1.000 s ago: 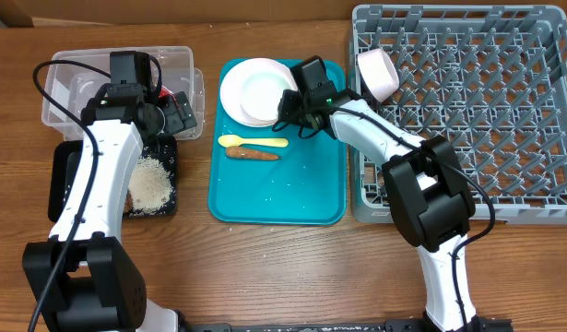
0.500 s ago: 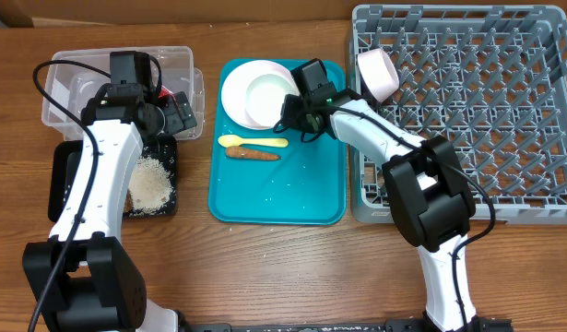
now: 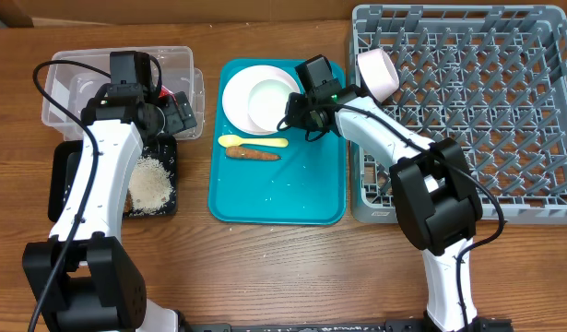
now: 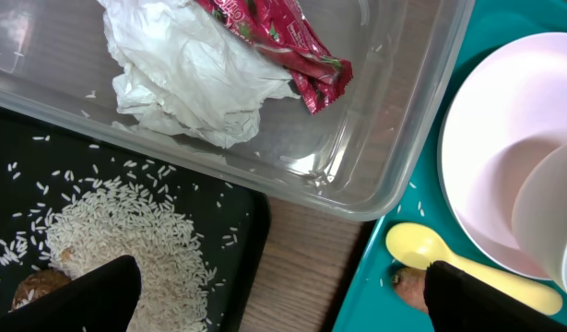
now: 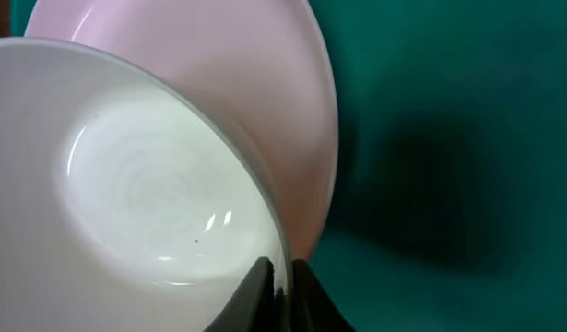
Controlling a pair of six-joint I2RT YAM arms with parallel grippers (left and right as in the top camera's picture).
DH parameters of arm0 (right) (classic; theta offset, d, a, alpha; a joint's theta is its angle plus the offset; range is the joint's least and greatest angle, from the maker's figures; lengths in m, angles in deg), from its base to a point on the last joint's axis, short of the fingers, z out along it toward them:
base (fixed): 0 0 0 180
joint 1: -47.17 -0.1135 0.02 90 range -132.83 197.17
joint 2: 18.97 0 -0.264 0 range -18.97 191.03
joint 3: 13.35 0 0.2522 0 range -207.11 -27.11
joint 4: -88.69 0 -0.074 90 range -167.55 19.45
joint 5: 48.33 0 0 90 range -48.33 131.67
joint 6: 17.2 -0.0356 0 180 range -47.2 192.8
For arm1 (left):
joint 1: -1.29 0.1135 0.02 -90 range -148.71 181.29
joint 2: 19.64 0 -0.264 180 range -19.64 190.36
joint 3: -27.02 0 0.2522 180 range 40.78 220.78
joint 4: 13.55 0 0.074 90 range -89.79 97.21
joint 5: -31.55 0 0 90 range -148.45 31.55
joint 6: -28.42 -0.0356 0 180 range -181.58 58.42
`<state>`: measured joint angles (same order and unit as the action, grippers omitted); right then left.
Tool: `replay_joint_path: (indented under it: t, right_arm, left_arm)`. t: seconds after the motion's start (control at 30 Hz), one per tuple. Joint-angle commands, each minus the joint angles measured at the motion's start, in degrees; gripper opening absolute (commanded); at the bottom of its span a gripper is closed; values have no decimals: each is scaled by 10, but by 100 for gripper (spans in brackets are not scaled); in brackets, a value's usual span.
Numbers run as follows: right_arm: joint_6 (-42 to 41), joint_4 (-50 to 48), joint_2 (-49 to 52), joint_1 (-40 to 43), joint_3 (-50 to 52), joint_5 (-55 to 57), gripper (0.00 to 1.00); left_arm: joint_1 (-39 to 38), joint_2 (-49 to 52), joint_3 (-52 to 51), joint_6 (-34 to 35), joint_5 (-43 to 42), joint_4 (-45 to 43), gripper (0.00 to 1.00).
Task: Sort waste into correct bins and load items into the dishwasher
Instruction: 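Grasp the white bowl on the plate with the right gripper and lift, then set the white bowl into the front of the dish rack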
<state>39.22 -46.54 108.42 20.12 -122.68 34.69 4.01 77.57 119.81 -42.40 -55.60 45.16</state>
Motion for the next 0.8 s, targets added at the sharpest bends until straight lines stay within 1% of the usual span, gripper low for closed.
replay_joint_path:
  t: [0.0, 0.13, 0.23, 0.3, 0.47, 0.7, 0.77]
  right_arm:
    - [10, 5, -28, 5, -13, 9, 4]
    - [13, 8, -43, 5, -14, 9, 4]
    - [37, 15, -70, 5, -27, 20, 4]
    - [44, 32, -95, 4, -39, 42, 4]
    - [102, 93, -174, 4, -59, 101, 4]
    - [107, 253, -303, 22, -59, 311, 4]
    - [69, 302, -335, 32, -59, 366, 4]
  left_arm:
    - [-1, -11, 8, 3, 7, -2, 100]
    - [-1, -11, 8, 3, 7, -2, 100]
    - [-1, -11, 8, 3, 7, -2, 100]
    - [-1, -11, 8, 3, 7, -2, 100]
    - [-1, -11, 8, 3, 7, -2, 100]
    - [-1, -11, 8, 3, 7, -2, 100]
    - [-1, -11, 8, 3, 7, -2, 100]
